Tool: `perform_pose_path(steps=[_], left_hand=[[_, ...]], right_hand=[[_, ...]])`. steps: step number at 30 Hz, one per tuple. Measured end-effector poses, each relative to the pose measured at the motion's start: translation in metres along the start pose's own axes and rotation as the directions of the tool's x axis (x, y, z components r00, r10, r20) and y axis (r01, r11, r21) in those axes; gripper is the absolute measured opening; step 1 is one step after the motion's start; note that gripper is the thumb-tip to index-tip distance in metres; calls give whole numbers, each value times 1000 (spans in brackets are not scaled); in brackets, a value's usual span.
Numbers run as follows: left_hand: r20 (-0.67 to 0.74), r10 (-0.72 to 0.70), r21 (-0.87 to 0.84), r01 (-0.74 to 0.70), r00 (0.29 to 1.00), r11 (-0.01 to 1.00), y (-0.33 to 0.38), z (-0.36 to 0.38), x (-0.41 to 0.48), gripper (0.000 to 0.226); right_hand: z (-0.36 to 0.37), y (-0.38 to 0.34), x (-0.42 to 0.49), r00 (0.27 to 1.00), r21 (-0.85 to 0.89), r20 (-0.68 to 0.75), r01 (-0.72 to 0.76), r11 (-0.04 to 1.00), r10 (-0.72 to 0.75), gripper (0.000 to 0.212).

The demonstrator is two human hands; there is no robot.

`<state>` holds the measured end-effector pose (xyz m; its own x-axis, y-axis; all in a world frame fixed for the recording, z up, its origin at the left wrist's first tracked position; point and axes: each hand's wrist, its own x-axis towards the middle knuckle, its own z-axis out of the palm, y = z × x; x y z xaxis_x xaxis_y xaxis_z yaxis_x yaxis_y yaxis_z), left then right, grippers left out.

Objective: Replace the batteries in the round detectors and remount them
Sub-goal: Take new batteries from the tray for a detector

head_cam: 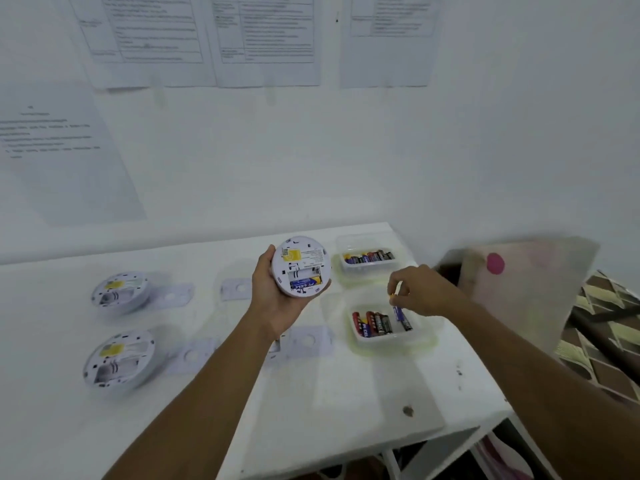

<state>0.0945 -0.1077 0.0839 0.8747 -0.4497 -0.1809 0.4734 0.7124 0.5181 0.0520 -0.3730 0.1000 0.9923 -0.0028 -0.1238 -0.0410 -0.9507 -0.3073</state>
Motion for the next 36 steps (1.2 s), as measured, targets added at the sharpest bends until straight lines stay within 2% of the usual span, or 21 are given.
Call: perform_pose_path(steps=[4, 8, 10, 12, 15, 18, 20, 29, 33, 36], left_hand=[[-36, 6, 10, -6, 999, 1000, -18, 1, -4, 63], [-53, 24, 12, -24, 998, 1000, -26, 4, -7, 62], [-59, 27, 17, -26, 998, 1000, -30, 5, -6, 62], [-53, 30, 15, -29, 998, 999, -32, 8, -6, 62], [-51, 30, -9, -30, 998, 1000, -36, 14, -5, 60], [-56, 21, -20, -22, 998, 1000, -38, 20, -6, 59], [-69, 27, 8, -27, 997, 1000, -37, 23, -6, 60], [-110, 100, 48, -96, 989, 994, -27, 17, -2, 61], [-112, 137, 92, -128, 984, 988, -25, 17, 1, 60], [-125, 165, 122, -150, 978, 981, -24, 15, 3, 61]], right_hand=[[14, 10, 1, 999, -93, 33, 16, 996, -13, 8], [13, 13, 2, 999, -66, 9, 47, 997, -47, 8], [8, 13, 1, 998, 20, -35, 60, 998, -59, 8], [4, 7, -4, 989, 189, -130, 98, 977, -74, 6], [-2, -20, -17, 945, 399, -308, 236, 886, -113, 4], [3, -55, -26, 915, 473, -375, 328, 818, -150, 7], [15, -71, -25, 903, 463, -400, 347, 816, -157, 9], [45, -101, -20, 870, 594, -487, 265, 759, 77, 10], [45, -109, -19, 886, 703, -439, 234, 672, 150, 10], [46, -111, -16, 921, 789, -342, 174, 589, 187, 11]])
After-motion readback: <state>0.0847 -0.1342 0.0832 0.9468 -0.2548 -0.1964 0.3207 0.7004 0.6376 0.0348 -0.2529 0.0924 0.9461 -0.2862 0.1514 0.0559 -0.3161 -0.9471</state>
